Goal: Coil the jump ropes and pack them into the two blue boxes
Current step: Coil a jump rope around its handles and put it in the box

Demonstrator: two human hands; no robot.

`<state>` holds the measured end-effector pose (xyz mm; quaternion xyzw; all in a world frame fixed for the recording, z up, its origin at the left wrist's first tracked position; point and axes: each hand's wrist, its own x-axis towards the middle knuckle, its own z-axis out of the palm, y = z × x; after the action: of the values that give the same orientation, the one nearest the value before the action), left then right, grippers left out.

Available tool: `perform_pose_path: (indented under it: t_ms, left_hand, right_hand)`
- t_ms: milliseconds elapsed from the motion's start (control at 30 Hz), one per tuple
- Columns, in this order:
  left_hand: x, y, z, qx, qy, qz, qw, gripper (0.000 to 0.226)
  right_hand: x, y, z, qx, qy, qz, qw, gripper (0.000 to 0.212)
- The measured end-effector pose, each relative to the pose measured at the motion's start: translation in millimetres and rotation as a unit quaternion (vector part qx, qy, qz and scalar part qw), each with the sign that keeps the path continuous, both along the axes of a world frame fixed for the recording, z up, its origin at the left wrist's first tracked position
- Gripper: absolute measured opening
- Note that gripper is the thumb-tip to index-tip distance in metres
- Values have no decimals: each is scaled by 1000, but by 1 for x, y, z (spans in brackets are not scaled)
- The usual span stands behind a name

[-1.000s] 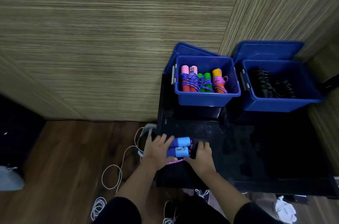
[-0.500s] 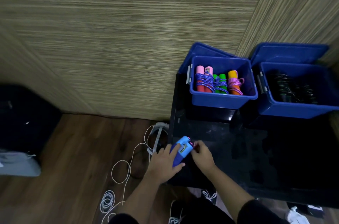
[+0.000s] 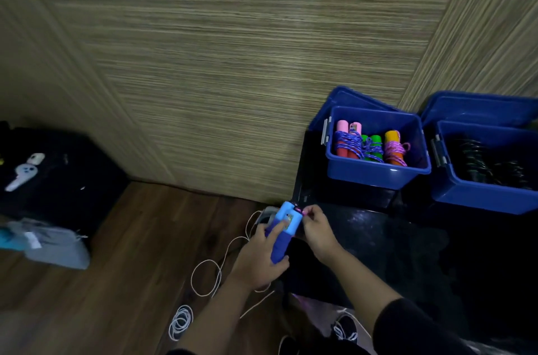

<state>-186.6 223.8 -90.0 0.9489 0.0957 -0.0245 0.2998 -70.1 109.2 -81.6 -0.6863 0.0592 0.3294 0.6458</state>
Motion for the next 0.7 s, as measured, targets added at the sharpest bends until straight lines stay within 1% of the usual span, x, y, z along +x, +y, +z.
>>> perform_pose_path:
  t_ms: [100, 233, 300, 400, 500, 600, 700]
  left_hand:
    - [-6, 1, 4, -6, -40, 6, 999, 63]
    - [-8, 1, 18, -14, -57, 15, 998, 61]
    - [-7, 2, 25, -20, -67, 19, 997, 65]
    - [-8, 2, 33, -11, -66, 18, 998, 75]
    - [-10, 0, 38, 14, -50, 22, 998, 85]
    - [-12, 0, 41, 26, -56, 40, 997, 86]
    - [-11, 0, 43, 60, -59, 42, 996, 87]
  right_hand:
    - [-1, 7, 12, 4, -20, 15, 1000, 25]
    - [-1, 11, 26, -14, -96, 1, 995, 28]
    - [0, 11, 30, -24, -128, -4, 991, 26]
    - [2, 13, 38, -38, -145, 9, 989, 21]
    - [3, 20, 42, -39, -154, 17, 987, 26]
    - [7, 27, 42, -45, -154, 41, 986, 35]
    - [14, 29, 48, -64, -164, 48, 983, 27]
